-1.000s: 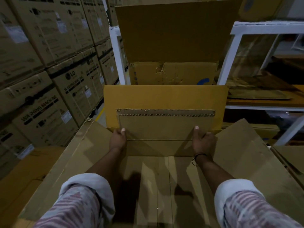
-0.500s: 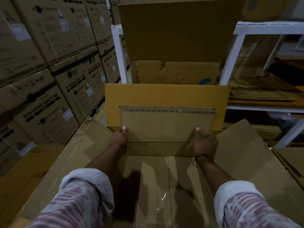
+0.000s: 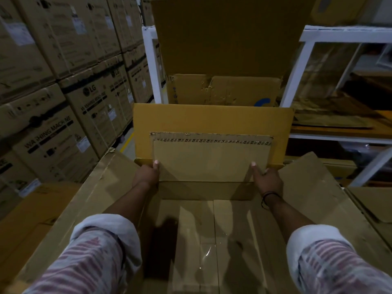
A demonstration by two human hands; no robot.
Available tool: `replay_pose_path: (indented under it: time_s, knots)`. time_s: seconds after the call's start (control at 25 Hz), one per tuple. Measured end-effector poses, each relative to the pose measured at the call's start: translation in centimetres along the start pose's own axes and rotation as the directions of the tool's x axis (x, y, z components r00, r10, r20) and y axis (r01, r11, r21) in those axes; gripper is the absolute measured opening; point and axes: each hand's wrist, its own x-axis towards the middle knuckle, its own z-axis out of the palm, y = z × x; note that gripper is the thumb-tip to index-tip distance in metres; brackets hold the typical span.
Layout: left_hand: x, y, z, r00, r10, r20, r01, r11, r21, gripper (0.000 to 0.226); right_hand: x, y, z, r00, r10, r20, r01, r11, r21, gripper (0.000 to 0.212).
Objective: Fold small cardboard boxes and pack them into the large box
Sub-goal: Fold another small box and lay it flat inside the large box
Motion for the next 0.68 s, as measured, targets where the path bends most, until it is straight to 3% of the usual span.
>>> replay_pose_path:
  time_s: [0.24,0.52,0.68]
  knots:
    - [-0.5,0.0,0.1,0.999,-0.001,0.035,0.0,1.0,0.019,0.061,0.3,0.3,0.6,1.0,-0.003,0.016,0.004,0.993,-0.116,0.114]
    - [-1.1,-0.1,0.2,0.997,0.027,0.067,-0.035,0.992,0.119,0.052,1.5,0.9,0.0,0.994,0.006,0.111,0.016,0.981,-0.196,0.111]
    - [-1.1,-0.5,0.2,0.996,0.051,0.079,-0.062,0.989,0.136,0.049,0.4,0.0,-0.9,0.989,-0.019,0.147,0.053,0.972,-0.228,0.098]
